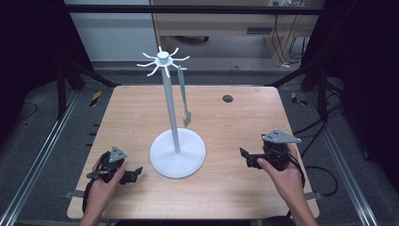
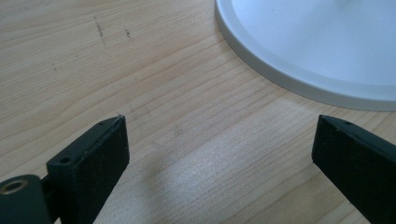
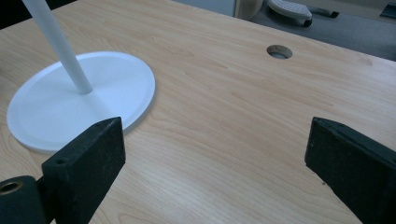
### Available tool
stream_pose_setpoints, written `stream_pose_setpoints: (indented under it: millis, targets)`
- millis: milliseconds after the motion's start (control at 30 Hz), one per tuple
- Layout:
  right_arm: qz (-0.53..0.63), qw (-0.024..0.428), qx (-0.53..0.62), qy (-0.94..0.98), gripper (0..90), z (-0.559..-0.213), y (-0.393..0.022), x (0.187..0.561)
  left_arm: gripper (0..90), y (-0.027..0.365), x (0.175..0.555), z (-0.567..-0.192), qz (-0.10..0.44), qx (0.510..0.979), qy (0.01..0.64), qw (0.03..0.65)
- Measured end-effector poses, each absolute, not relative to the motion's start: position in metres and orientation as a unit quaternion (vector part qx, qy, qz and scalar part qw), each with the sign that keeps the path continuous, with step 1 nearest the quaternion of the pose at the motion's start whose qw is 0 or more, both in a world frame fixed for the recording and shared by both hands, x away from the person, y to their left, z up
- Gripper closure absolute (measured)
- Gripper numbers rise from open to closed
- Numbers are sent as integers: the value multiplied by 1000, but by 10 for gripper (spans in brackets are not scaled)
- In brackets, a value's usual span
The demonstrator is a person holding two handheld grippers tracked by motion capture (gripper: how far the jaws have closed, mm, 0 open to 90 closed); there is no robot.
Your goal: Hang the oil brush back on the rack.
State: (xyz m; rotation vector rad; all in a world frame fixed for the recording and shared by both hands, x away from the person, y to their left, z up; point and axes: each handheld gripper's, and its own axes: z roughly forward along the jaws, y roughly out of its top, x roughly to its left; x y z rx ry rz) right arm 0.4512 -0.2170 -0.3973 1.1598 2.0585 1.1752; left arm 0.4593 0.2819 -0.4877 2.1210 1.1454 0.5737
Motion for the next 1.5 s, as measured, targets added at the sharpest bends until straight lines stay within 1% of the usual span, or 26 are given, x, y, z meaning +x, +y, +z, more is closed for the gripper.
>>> stream_pose_setpoints:
  millis: [67, 367, 700, 1100, 1367, 1500]
  targets:
    - [429, 251, 425, 756, 62, -403, -218, 450, 37, 282, 459, -488, 219, 810, 436, 325]
    - [412, 230, 435, 767, 65, -426, -219, 449, 37, 282, 459, -488, 219, 811, 435, 324]
    - [393, 211, 452, 773, 71, -451, -221, 458, 36, 282, 459, -488, 219, 812, 434, 323]
    - [375, 195, 466, 778, 73, -468, -220, 472, 37, 281, 459, -488, 218, 813, 434, 322]
    - [359, 191, 470, 783, 67, -474, -216, 478, 37, 281, 459, -488, 218, 813, 434, 322]
    - [350, 196, 472, 785, 74, -475, -213, 478, 36, 281, 459, -488, 218, 813, 434, 322]
